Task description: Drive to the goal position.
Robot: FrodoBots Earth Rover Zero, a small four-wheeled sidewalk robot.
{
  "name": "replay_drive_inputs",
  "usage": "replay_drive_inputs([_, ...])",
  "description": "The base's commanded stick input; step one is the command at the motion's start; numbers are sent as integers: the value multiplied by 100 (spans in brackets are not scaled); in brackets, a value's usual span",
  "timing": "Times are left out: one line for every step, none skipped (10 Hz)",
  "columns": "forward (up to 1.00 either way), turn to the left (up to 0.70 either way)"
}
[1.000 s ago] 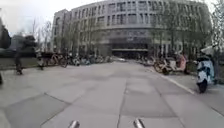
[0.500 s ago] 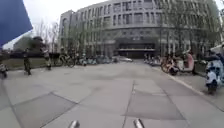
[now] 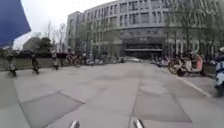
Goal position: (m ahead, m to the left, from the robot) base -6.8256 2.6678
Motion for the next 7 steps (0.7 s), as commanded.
replay_drive_inputs([0,100])
replay_drive_inputs([0,100])
replay_drive_inputs([0,100])
replay_drive_inputs([0,100])
replay_drive_inputs([0,100])
replay_drive_inputs([0,100])
replay_drive_inputs([0,100])
